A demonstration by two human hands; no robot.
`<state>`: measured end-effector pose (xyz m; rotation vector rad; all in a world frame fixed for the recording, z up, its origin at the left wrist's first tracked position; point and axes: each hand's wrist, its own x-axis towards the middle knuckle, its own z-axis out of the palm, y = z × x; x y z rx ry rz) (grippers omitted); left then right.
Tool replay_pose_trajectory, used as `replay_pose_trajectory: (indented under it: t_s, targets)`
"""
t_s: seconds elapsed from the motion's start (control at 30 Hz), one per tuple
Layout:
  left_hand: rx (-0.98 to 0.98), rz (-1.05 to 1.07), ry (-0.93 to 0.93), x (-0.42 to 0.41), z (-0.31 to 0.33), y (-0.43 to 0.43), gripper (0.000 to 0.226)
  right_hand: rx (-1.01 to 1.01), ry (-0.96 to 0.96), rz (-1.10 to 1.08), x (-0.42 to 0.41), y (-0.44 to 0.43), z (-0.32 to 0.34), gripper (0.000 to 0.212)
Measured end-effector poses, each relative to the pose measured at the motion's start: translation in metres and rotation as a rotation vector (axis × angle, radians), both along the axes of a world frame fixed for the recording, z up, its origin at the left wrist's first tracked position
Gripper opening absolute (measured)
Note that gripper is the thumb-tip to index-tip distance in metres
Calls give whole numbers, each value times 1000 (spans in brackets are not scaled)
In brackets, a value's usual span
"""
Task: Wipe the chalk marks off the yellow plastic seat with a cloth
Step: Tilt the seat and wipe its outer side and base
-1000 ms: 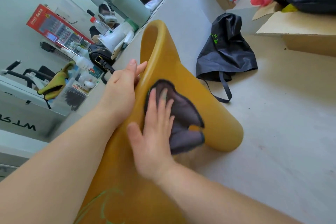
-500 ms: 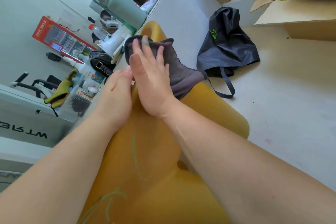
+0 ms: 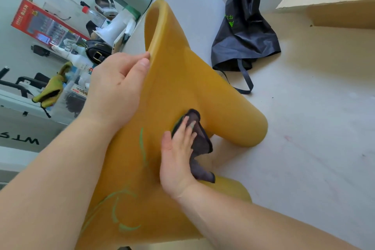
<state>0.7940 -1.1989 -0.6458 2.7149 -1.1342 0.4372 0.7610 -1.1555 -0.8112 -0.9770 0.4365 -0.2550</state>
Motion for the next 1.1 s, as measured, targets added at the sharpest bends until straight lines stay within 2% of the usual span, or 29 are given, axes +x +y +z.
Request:
replay_pose_trajectory:
  t_s: [0.07,0.13,0.2,0.23,0.3,0.33,0.37,0.4,0.47,0.57,0.7,0.77,0.83,0.87,0.93,1.0,1.03,1.1]
  targets:
    - [58,-5,65,0,9,2,36,-201,-118,-85,-5,6,19,101]
    - [101,1,141,-3,16,3,35,-239,-206,-173,-2,-1,25,91]
    - [165,11,138,-8,13,5,36,-231,-195,-247,14,-17,12,73]
    - [217,32,116,-11,7,5,42,-166,-163,-269,23,-24,-3,67]
    - [354,51,14,-15,-6,7,60,216,35,-173,39,-25,-48,69]
    - [409,37,-52,-17,-12,9,66,452,184,-59,38,-22,-64,86]
    - [433,22,-96,-17,-15,11,69,593,235,52,39,-9,-82,102]
    - [428,17,-104,-17,-16,11,69,612,199,127,41,6,-98,113]
    - [379,4,-68,-13,-14,12,68,537,117,145,34,21,-96,108]
    - [342,-18,-42,-10,-13,15,66,354,5,-65,24,19,-69,93]
    - [318,-27,-23,-11,-13,16,66,45,-111,-201,27,8,-40,93]
    - [318,-30,-32,-11,-13,15,68,95,-98,-237,28,-7,-39,76]
    - [321,-27,-33,-11,-13,14,65,375,14,-255,33,-22,-51,65]
    - [316,-25,-24,-11,-13,14,63,505,81,-191,34,-27,-54,72]
    - [295,-17,2,-11,-12,14,62,644,92,17,43,-28,-66,105]
    - [264,-3,29,-13,-11,13,63,680,61,35,52,-20,-80,125]
    - [244,-1,44,-15,-12,13,63,612,42,20,47,-22,-73,124]
    - [204,-4,67,-16,-13,13,61,325,9,-40,37,-25,-44,113]
